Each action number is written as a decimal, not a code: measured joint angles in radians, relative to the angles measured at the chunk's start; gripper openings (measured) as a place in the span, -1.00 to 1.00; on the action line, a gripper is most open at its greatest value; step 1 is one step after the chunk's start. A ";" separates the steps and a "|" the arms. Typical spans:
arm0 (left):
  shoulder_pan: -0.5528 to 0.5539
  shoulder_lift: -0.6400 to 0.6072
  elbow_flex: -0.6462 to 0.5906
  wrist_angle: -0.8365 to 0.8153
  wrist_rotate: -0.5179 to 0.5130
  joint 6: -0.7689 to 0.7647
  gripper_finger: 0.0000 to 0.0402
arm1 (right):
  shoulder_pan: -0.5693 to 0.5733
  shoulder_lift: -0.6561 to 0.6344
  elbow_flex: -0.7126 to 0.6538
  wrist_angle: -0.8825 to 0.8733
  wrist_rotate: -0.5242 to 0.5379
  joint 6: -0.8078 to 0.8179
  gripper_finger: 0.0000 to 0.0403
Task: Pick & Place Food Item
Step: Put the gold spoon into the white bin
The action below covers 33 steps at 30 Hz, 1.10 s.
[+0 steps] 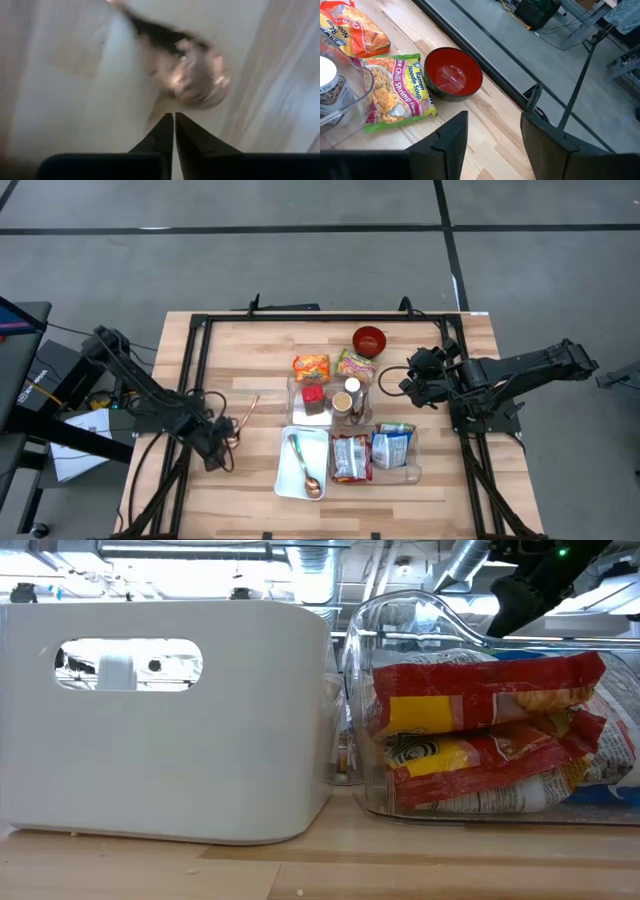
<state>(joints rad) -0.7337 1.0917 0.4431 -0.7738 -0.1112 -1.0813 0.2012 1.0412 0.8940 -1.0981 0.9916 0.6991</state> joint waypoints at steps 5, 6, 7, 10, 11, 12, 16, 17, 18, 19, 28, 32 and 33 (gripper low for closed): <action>0.029 0.097 0.000 0.196 -0.018 0.011 -0.97 | 0.000 0.000 0.000 0.000 0.000 0.000 -0.13; 0.040 0.113 0.000 0.246 -0.039 0.028 -0.97 | 0.000 0.000 0.000 0.000 0.000 0.000 -0.13; 0.051 0.127 0.000 0.298 -0.067 0.050 -0.97 | 0.000 0.000 0.000 0.000 0.000 0.000 -0.13; 0.084 0.147 0.000 0.438 -0.215 0.131 -0.96 | 0.000 0.000 0.000 0.000 0.000 0.000 -0.13; 0.096 0.151 0.000 0.475 -0.274 0.156 -0.96 | 0.000 0.000 0.000 0.000 0.000 0.000 -0.13; 0.108 0.151 0.000 0.500 -0.325 0.182 -0.96 | 0.000 0.000 0.000 0.001 0.000 0.000 -0.13; 0.152 0.143 0.000 0.526 -0.378 0.302 -0.96 | 0.000 0.000 0.000 0.002 -0.011 0.000 -0.13; 0.153 0.138 0.000 0.514 -0.378 0.338 -0.96 | 0.000 0.000 0.000 0.002 -0.021 0.000 -0.13; 0.156 0.137 0.000 0.506 -0.383 0.383 -0.96 | 0.000 0.000 0.000 0.002 -0.026 0.000 -0.13; 0.158 0.138 0.000 0.495 -0.394 0.436 -0.95 | 0.000 0.000 0.000 0.002 -0.026 0.000 -0.13; 0.256 0.145 0.000 0.511 -0.420 0.857 -0.39 | 0.000 0.000 0.000 0.006 -0.026 0.000 -0.13; 0.330 0.145 0.000 0.513 -0.346 1.008 -0.14 | 0.000 0.000 0.000 0.011 -0.026 0.000 -0.13; 0.350 0.145 0.000 0.516 -0.298 1.036 -0.11 | 0.000 0.000 0.000 0.011 -0.026 0.000 -0.13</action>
<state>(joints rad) -0.3833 1.2369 0.4435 -0.2583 -0.4091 -0.0452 0.2015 1.0412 0.8940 -1.0874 0.9653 0.6987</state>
